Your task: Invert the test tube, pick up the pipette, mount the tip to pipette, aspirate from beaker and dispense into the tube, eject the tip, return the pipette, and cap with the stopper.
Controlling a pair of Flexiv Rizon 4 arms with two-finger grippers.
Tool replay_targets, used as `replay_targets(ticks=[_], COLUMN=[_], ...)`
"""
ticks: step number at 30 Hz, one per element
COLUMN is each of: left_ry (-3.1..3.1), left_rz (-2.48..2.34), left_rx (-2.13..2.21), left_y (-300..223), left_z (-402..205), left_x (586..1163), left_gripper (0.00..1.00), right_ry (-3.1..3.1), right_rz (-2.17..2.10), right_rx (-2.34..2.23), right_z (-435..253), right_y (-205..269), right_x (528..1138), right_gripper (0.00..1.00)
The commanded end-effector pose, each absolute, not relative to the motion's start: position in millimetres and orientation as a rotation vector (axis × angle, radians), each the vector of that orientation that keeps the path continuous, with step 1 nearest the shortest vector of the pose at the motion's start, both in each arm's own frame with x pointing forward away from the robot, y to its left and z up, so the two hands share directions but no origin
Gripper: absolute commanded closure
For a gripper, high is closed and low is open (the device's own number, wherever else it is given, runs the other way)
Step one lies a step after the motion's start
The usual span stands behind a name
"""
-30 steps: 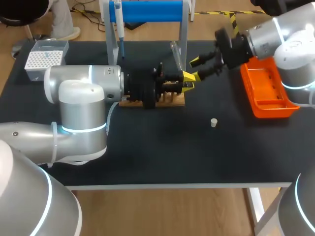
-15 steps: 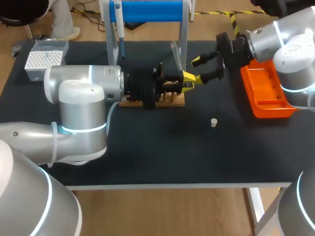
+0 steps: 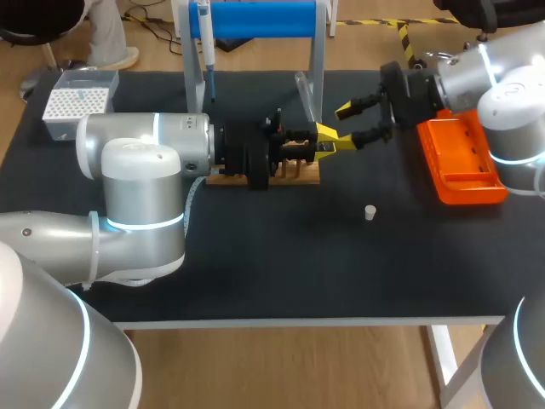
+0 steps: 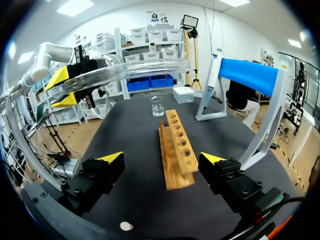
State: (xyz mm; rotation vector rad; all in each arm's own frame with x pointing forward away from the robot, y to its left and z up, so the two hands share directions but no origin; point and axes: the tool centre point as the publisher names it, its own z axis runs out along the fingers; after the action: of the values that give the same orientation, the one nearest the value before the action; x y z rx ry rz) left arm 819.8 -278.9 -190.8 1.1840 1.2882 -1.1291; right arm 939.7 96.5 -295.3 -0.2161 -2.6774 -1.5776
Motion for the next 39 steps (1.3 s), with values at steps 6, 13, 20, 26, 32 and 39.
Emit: replay_targets(ticks=[6,13,20,26,32,39], left_ry=[1.293,1.293,1.293,1.293,1.315,1.498], left_rz=[-1.125,-1.125,-1.125,-1.125,-1.102,-1.207], left_rx=[1.187,1.187,1.187,1.187,1.165,1.058], left_y=[-280,-280,-280,-280,-270,-251], left_z=[-190,-190,-190,-190,-181,-163], left_x=[820,820,820,820,823,839], left_gripper=[1.0,1.0,1.0,1.0,1.0,1.0], right_ry=[-2.724,-2.726,-2.726,-2.726,-2.726,-2.726], right_rz=[-1.56,-1.556,-1.556,-1.556,-1.556,-1.556], right_rx=[-0.209,-0.228,-0.228,-0.228,-0.228,-0.228], right_z=[-301,-301,-301,-301,-301,-301], right_y=[97,98,98,98,98,98], right_x=[937,937,937,937,937,937], right_gripper=[0.0,0.0,0.0,0.0,0.0,0.0])
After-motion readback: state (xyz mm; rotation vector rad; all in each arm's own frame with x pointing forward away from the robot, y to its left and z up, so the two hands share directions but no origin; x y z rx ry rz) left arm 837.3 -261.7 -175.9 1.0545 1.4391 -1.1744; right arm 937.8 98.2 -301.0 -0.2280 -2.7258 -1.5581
